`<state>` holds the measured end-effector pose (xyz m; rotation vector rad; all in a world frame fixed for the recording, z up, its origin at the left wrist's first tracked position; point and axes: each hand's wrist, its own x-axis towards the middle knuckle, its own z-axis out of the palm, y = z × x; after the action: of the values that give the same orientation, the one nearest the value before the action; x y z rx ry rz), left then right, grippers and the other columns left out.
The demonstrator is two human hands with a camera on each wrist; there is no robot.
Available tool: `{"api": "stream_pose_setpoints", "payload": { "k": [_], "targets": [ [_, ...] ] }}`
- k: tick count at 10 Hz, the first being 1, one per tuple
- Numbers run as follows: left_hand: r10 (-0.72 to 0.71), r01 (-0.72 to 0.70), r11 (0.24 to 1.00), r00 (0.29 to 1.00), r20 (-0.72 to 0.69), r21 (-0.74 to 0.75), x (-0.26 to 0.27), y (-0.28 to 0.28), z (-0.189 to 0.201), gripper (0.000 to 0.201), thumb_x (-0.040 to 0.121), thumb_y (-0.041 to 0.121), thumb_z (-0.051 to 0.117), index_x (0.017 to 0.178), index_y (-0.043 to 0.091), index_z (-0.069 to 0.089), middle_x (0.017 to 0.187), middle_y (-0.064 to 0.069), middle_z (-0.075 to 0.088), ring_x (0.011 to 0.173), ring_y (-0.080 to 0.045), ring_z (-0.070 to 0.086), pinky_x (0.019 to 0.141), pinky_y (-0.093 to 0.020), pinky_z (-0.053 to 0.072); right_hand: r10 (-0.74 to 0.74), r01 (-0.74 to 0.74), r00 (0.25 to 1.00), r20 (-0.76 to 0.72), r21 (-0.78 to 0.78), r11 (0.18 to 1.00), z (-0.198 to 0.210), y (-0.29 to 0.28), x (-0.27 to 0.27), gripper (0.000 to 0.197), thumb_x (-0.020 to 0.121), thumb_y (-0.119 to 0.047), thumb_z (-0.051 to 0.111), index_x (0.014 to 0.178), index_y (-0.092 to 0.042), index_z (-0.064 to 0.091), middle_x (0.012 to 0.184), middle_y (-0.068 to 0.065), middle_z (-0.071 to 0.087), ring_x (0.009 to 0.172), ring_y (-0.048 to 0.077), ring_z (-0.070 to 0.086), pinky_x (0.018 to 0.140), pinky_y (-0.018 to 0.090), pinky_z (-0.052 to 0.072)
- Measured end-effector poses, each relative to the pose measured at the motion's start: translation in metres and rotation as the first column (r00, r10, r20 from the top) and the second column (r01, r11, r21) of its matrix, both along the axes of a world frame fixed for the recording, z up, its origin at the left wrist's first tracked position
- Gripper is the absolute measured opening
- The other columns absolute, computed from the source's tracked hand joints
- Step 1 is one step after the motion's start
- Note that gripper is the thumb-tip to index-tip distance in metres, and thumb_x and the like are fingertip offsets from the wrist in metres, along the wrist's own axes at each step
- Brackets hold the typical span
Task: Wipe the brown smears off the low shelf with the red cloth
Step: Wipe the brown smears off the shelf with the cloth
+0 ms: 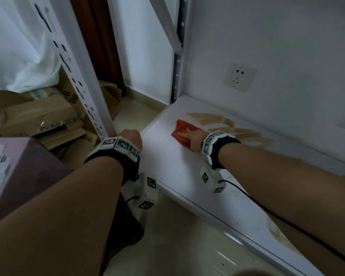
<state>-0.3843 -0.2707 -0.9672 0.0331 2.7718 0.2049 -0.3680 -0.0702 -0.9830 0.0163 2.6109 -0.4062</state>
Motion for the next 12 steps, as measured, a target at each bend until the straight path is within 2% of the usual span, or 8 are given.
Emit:
{"api": "stream_pose_setpoints", "payload": {
  "k": [1, 2, 3, 4, 6, 7, 10, 12],
  "targets": [
    [-0.11, 0.103, 0.988, 0.993, -0.051, -0.117, -0.006, -0.001, -0.002, 0.044, 0.098, 0.008, 0.041, 0.057, 0.014, 0.027, 0.064, 0.001, 0.035, 0.054, -0.01, 0.036, 0.058, -0.02, 0.036, 0.29, -0.289, 0.957, 0.027, 0.227, 0.93, 0.018, -0.014, 0.02, 0.057, 0.1, -0.036, 0.038, 0.152, -0.027, 0.015, 0.159, 0.006, 0.011, 0.146, 0.03, 0.013, 0.118, 0.038, 0.013],
    [-0.169, 0.16, 0.973, 0.985, -0.038, -0.167, -0.001, 0.005, 0.004, 0.03, 0.098, 0.009, 0.042, 0.07, 0.007, 0.052, 0.099, -0.007, 0.061, 0.097, -0.022, 0.063, 0.077, -0.024, 0.046, 0.395, -0.394, 0.918, 0.032, 0.19, 0.899, 0.016, -0.027, 0.037, 0.056, 0.101, -0.025, 0.039, 0.148, -0.044, 0.015, 0.16, -0.001, 0.008, 0.145, 0.034, 0.011, 0.118, 0.044, 0.011],
    [-0.214, 0.209, 0.957, 0.977, -0.005, -0.204, 0.007, 0.012, 0.006, 0.027, 0.096, 0.011, 0.042, 0.107, 0.006, 0.067, 0.122, -0.009, 0.062, 0.111, -0.024, 0.061, 0.089, -0.027, 0.047, 0.498, -0.496, 0.866, 0.041, 0.187, 0.848, 0.023, -0.035, 0.063, 0.052, 0.103, -0.023, 0.032, 0.148, -0.043, 0.015, 0.16, -0.004, 0.002, 0.146, 0.033, 0.007, 0.118, 0.043, 0.005],
    [-0.22, 0.224, 0.954, 0.975, 0.042, -0.199, 0.016, 0.02, 0.006, 0.029, 0.096, 0.01, 0.041, 0.113, 0.005, 0.065, 0.124, -0.009, 0.061, 0.112, -0.024, 0.06, 0.091, -0.027, 0.048, 0.525, -0.543, 0.839, 0.146, 0.14, 0.828, 0.021, -0.026, 0.088, 0.054, 0.102, -0.021, 0.034, 0.148, -0.043, 0.016, 0.16, -0.002, 0.002, 0.146, 0.037, 0.004, 0.117, 0.05, 0.006],
    [-0.24, 0.24, 0.957, 0.97, 0.02, -0.162, 0.027, 0.031, 0.012, 0.034, 0.097, 0.009, 0.043, 0.127, 0.004, 0.057, 0.133, -0.014, 0.055, 0.122, -0.028, 0.054, 0.1, -0.031, 0.044, 0.223, -0.231, 0.972, 0.078, 0.111, 0.967, 0.029, 0.032, 0.09, 0.048, 0.098, -0.03, 0.043, 0.146, -0.032, 0.032, 0.154, 0.006, 0.028, 0.14, 0.027, 0.03, 0.118, 0.039, 0.022],
    [-0.25, 0.249, 0.959, 0.968, 0.005, -0.136, 0.032, 0.033, 0.009, 0.026, 0.094, 0.005, 0.043, 0.109, 0.0, 0.064, 0.116, -0.015, 0.064, 0.106, -0.028, 0.063, 0.086, -0.029, 0.049, 0.176, -0.193, 0.975, 0.137, 0.119, 0.974, 0.028, 0.03, 0.08, 0.054, 0.1, -0.025, 0.04, 0.151, -0.024, 0.021, 0.159, 0.008, 0.012, 0.146, 0.029, 0.015, 0.119, 0.034, 0.012],
    [-0.428, 0.421, 0.902, 0.902, -0.059, -0.098, 0.029, 0.05, 0.0, 0.03, 0.096, 0.011, 0.041, 0.12, 0.006, 0.059, 0.121, -0.009, 0.062, 0.11, -0.024, 0.061, 0.096, -0.031, 0.049, 0.318, -0.336, 0.94, 0.122, 0.189, 0.923, 0.006, -0.03, 0.068, 0.063, 0.1, -0.03, 0.04, 0.149, -0.043, 0.003, 0.16, -0.002, -0.007, 0.146, 0.037, -0.001, 0.118, 0.051, 0.012],
    [-0.452, 0.439, 0.885, 0.89, -0.059, -0.156, 0.038, 0.06, 0.0, 0.028, 0.096, 0.017, 0.04, 0.117, 0.005, 0.056, 0.12, -0.012, 0.062, 0.111, -0.025, 0.06, 0.097, -0.031, 0.047, 0.244, -0.244, 0.967, -0.078, 0.008, 0.97, 0.026, 0.005, 0.085, 0.07, 0.093, -0.036, 0.049, 0.151, -0.015, 0.015, 0.152, 0.007, 0.027, 0.136, 0.028, 0.029, 0.11, 0.041, 0.031]
  ]
}}
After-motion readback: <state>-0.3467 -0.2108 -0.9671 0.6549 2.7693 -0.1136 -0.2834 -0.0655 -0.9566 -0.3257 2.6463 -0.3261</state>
